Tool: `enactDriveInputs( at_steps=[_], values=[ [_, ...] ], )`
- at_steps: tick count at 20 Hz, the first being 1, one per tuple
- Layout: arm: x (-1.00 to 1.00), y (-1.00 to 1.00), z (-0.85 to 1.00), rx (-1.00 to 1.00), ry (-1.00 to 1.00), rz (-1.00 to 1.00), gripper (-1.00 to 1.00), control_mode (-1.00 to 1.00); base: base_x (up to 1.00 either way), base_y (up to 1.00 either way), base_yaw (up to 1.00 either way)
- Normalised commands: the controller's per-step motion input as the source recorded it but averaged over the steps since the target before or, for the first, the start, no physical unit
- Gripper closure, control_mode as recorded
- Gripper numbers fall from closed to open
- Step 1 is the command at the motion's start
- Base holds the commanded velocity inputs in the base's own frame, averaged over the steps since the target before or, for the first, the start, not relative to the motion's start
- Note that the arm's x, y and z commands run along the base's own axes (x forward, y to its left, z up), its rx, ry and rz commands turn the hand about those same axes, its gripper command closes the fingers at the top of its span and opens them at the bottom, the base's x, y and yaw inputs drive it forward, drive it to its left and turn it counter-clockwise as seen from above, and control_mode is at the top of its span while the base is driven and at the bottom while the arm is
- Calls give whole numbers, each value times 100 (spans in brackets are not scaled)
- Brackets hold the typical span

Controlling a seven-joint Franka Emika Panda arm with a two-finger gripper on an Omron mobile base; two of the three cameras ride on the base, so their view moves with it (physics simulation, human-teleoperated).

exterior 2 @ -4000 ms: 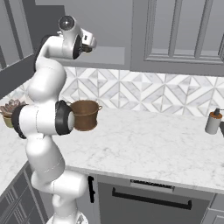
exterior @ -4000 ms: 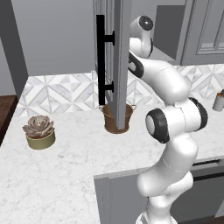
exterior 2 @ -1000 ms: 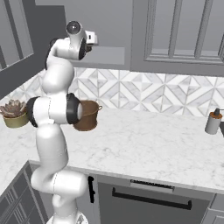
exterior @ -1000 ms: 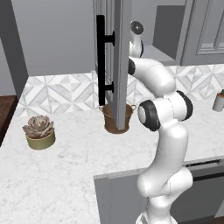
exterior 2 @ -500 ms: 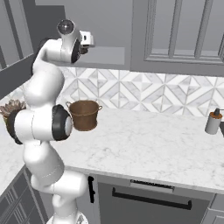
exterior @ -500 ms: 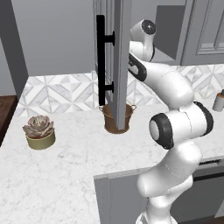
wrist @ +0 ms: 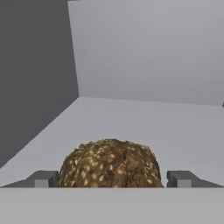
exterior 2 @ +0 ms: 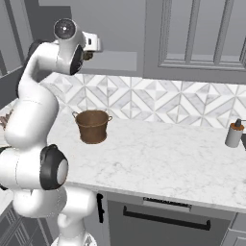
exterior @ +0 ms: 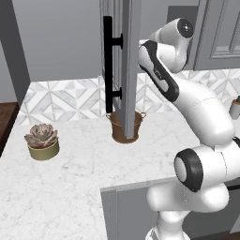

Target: Open the cabinet, pick up the bread from the cabinet and place it in the basket. Then move the basket to the dining counter.

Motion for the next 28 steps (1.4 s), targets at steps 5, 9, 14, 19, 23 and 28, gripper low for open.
enactDriveInputs(
  at_steps=[5, 9, 14, 19, 23, 28],
  values=[
    [-100, -3, -12, 1, 0, 0, 100, -100, 0, 0, 0],
    [-100, 0, -68, 0, 0, 0, 100, -100, 0, 0, 0],
    [-100, 0, -90, 0, 0, 0, 100, -100, 0, 0, 0],
    [-81, 0, -100, 0, 3, 0, 100, -100, 0, 0, 0],
    [19, 11, -92, 0, 0, 0, 100, -100, 0, 0, 0],
    [93, 1, -46, 0, 6, 0, 100, -100, 0, 0, 0]
  ],
)
